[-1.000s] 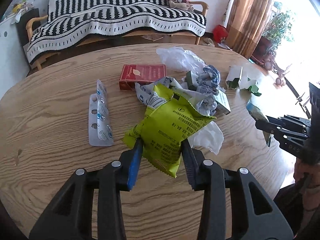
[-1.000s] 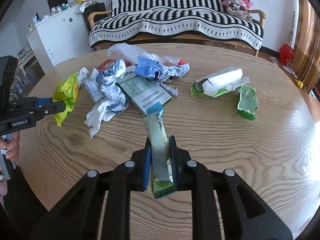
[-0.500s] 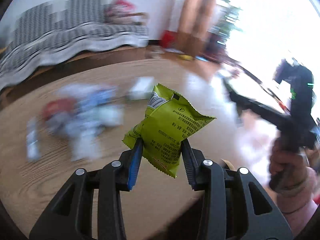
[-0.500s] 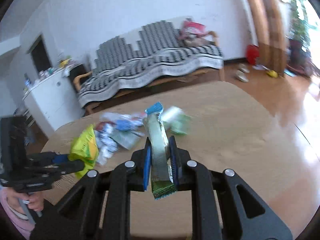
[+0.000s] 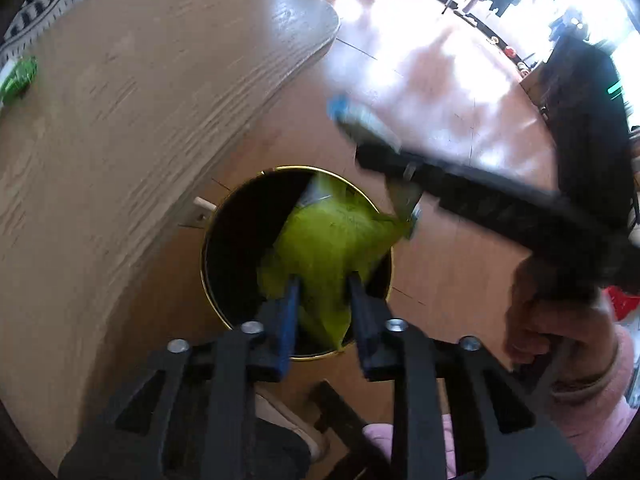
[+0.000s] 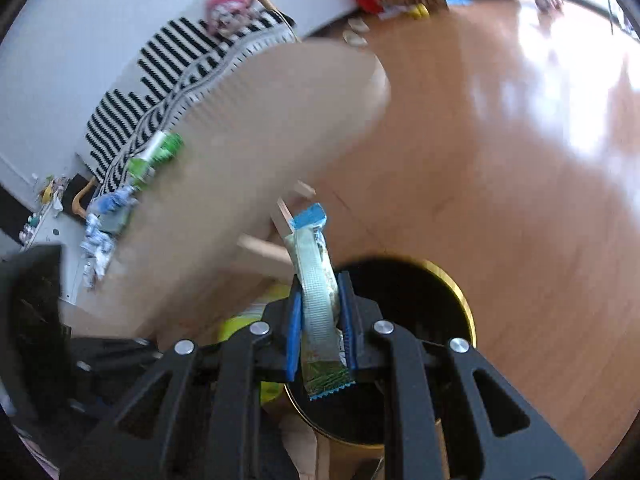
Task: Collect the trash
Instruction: 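Open both grippers over the bin, then return them to the table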
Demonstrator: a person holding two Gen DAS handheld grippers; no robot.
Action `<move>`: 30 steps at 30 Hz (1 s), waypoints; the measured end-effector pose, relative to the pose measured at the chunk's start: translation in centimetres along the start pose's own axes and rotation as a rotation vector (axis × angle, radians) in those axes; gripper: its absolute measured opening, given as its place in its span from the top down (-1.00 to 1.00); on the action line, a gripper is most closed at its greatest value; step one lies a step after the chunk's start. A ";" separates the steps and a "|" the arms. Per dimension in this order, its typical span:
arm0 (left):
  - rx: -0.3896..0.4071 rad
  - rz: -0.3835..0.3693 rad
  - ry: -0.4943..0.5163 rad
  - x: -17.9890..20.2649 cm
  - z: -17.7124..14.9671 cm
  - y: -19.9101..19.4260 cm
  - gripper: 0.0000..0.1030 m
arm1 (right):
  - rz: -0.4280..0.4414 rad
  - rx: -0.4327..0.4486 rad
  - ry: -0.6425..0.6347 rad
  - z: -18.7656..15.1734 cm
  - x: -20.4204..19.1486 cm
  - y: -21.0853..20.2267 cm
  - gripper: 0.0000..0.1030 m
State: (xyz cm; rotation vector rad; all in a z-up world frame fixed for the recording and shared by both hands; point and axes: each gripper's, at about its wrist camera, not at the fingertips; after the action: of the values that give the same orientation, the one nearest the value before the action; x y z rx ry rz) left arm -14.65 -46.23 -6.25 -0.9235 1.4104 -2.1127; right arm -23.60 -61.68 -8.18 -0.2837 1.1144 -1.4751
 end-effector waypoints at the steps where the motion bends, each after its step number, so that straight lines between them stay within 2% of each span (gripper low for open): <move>1: 0.011 0.032 0.014 0.0 0.0 0.0 0.67 | 0.005 0.000 0.020 -0.5 0.4 0.2 0.66; 6: -0.047 0.022 -0.003 -0.5 0.0 1.6 0.79 | -0.002 -0.009 0.051 -1.0 1.6 1.6 0.66; 11: -0.040 0.013 -0.006 -0.7 0.0 1.8 0.80 | -0.004 0.008 0.048 -0.6 1.6 1.7 0.66; 13: -0.026 0.000 -0.007 -1.0 0.1 1.3 0.74 | -0.004 0.001 0.062 -0.5 1.7 1.9 0.59; 14: -0.025 0.004 -0.006 -0.9 0.1 1.1 0.26 | -0.003 -0.008 0.072 -0.4 1.8 2.0 0.11; 15: -0.025 0.016 -0.005 -0.7 0.0 1.1 -0.72 | -0.020 -0.025 0.101 -0.3 2.1 2.1 -0.71; 16: -0.005 0.041 -0.003 -0.2 -0.2 0.8 -0.87 | -0.023 -0.020 0.115 -0.3 2.2 1.9 -0.87; 19: 0.060 0.044 0.080 0.9 -1.0 -0.6 -0.85 | -0.048 0.026 0.141 -0.2 2.7 0.7 -0.87; 20: 0.086 0.066 0.098 1.0 -1.2 -1.2 -0.85 | -0.061 0.036 0.149 -0.1 2.8 0.3 -0.87; 21: 0.137 0.106 0.114 1.0 -1.4 -2.3 -0.85 | -0.077 0.045 0.157 -0.1 3.0 -0.1 -0.87; 23: 0.232 0.133 0.113 0.8 -1.3 -4.8 -0.85 | -0.111 0.056 0.163 0.0 3.0 -0.8 -0.87; 26: 0.437 0.158 -0.001 -1.4 -1.4 -11.6 -0.85 | -0.255 0.068 0.131 0.1 2.4 -1.9 -0.87; 28: 0.537 0.154 -0.096 -4.5 -2.3 -16.7 -0.88 | -0.331 0.066 0.113 0.3 1.8 -2.3 -0.87; 30: 0.607 0.216 -0.176 -8.6 -4.0 -21.1 -0.88 | -0.363 0.073 0.111 0.3 1.3 -2.7 -0.87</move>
State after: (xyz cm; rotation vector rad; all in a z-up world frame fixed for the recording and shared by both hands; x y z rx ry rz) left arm -11.51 -29.80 9.70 -0.6543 0.6752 -2.0482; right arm -25.44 -63.44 -6.54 -0.3709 1.1349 -1.8677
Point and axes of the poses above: each gripper's, at about its wrist camera, not at the fingertips, and y roughly the way its jaws point, x to its right, z to its top, and after that the axes turned 10 degrees about -y, right-handed
